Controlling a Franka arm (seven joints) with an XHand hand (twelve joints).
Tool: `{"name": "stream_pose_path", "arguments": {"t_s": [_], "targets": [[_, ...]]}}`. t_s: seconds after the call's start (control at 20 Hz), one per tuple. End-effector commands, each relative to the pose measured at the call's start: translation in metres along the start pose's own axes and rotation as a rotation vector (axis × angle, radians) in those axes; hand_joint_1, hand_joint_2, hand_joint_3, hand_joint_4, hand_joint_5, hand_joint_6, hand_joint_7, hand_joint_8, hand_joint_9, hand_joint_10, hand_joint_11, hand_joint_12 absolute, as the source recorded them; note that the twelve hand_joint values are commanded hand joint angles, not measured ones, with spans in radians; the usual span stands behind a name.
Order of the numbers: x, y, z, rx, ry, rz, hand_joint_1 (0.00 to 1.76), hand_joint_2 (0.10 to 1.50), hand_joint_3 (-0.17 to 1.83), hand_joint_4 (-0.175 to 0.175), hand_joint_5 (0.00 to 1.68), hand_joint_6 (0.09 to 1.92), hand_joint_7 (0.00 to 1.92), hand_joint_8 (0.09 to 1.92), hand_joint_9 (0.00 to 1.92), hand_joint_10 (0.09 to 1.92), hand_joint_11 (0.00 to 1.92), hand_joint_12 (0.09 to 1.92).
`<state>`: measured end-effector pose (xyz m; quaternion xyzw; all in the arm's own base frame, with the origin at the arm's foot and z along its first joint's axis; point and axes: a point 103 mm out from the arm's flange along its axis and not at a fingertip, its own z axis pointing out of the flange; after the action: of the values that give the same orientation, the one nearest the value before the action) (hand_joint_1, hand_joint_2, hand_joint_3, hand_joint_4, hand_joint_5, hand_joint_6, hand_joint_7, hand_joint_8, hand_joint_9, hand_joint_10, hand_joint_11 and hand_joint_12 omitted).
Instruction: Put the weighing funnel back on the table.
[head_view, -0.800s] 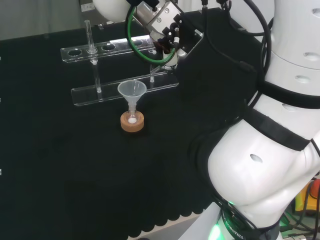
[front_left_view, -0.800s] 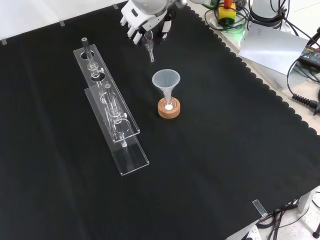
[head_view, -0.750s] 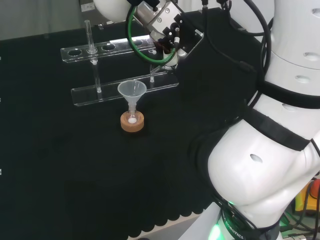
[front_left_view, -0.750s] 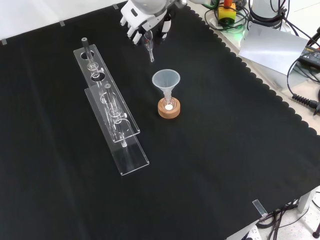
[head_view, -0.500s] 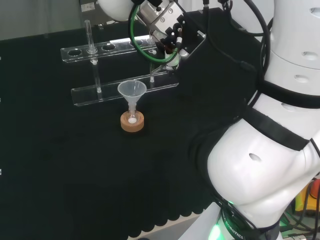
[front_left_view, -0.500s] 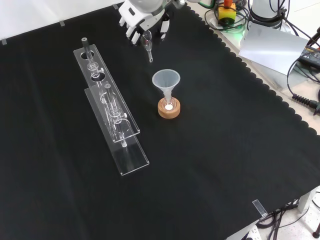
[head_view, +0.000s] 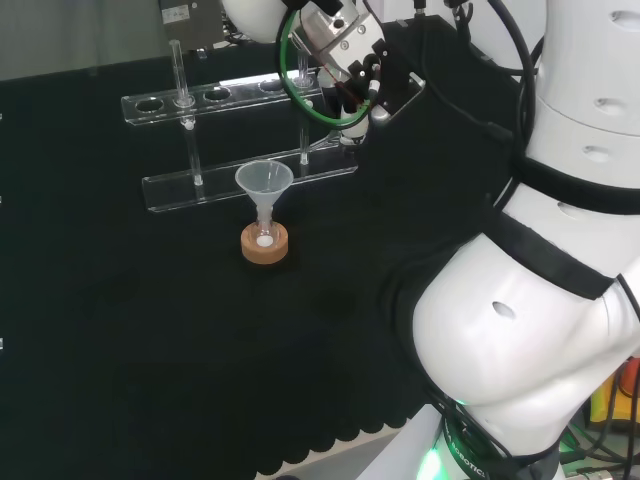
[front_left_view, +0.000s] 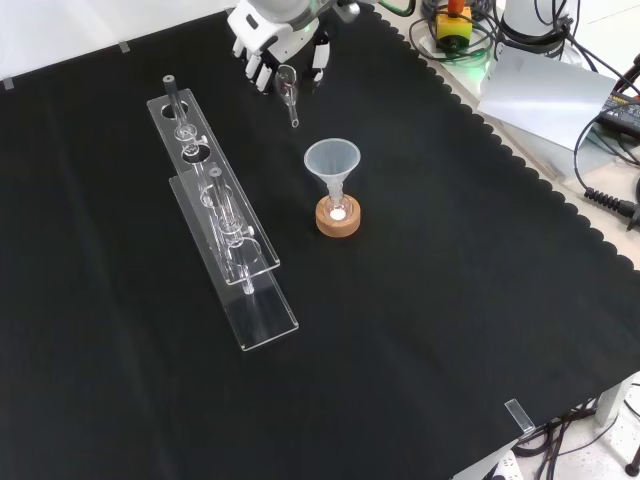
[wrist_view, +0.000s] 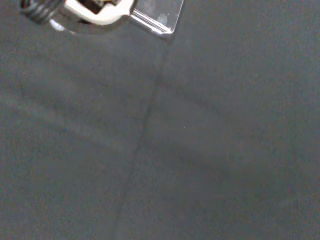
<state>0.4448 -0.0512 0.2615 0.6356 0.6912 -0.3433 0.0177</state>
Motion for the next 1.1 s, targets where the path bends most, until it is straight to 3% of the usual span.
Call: {"name": "stream_pose_path", "arguments": {"t_s": [0.05, 0.45, 0.7, 1.1], "targets": [[-0.003, 0.013, 0.027, 0.017, 0.067, -0.007, 1.06, 0.77, 0.67, 0.117, 1.03, 1.1, 0.77, 0.72, 1.1, 0.39, 0.75, 1.06], [0.003, 0.031, 0.045, 0.016, 0.113, -0.026, 1.06, 0.77, 0.67, 0.105, 1.02, 1.11, 0.83, 0.74, 1.13, 0.4, 0.77, 1.06], [0.007, 0.038, 0.052, 0.025, 0.121, -0.033, 1.07, 0.78, 0.67, 0.075, 1.02, 1.11, 0.95, 0.72, 1.19, 0.38, 0.82, 1.03], [0.015, 0.048, 0.073, 0.046, 0.14, -0.042, 1.07, 0.78, 0.67, 0.067, 1.02, 1.11, 0.99, 0.73, 1.22, 0.38, 0.84, 1.03]]}}
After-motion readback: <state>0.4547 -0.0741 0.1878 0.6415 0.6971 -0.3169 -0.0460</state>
